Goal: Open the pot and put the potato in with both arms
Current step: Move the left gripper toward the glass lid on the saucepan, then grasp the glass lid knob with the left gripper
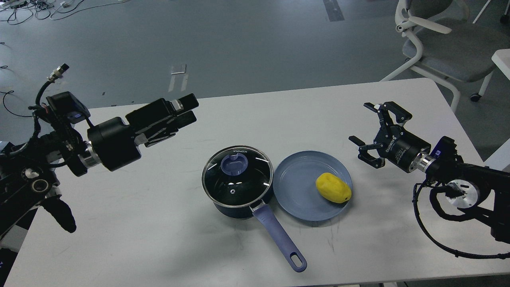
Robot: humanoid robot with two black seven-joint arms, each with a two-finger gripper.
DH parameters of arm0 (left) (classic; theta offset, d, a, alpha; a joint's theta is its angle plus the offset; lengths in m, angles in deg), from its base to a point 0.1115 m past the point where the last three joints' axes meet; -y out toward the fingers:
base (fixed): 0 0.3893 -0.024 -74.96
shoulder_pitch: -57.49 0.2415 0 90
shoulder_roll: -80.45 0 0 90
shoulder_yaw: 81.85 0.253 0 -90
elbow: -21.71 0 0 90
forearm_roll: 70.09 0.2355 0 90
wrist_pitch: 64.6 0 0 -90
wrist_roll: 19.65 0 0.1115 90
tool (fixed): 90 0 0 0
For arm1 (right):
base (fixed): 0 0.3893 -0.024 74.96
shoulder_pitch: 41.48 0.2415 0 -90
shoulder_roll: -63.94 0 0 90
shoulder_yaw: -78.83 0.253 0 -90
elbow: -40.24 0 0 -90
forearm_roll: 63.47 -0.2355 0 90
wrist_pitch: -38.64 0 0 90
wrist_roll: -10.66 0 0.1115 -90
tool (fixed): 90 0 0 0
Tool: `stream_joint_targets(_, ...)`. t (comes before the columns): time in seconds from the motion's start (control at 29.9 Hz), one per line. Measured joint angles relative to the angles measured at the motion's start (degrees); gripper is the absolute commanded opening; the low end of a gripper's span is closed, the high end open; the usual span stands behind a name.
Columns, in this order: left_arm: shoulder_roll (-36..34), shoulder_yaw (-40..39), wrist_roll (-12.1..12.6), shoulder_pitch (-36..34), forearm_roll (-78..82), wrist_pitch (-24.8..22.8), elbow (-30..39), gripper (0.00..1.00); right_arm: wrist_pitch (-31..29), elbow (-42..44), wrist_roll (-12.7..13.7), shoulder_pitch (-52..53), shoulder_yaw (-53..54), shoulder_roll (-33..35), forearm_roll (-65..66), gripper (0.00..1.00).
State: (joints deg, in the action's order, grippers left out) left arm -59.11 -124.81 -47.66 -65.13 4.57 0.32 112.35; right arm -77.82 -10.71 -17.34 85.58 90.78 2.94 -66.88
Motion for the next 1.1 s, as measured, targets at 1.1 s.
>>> stream_joint_targets(1.1,14.0,11.7,0.0,-4.8,48.0,6.7,-11.2,0.98,0.0,1.1,0.0,-0.3,-0.4,-0.4,0.3,1.0)
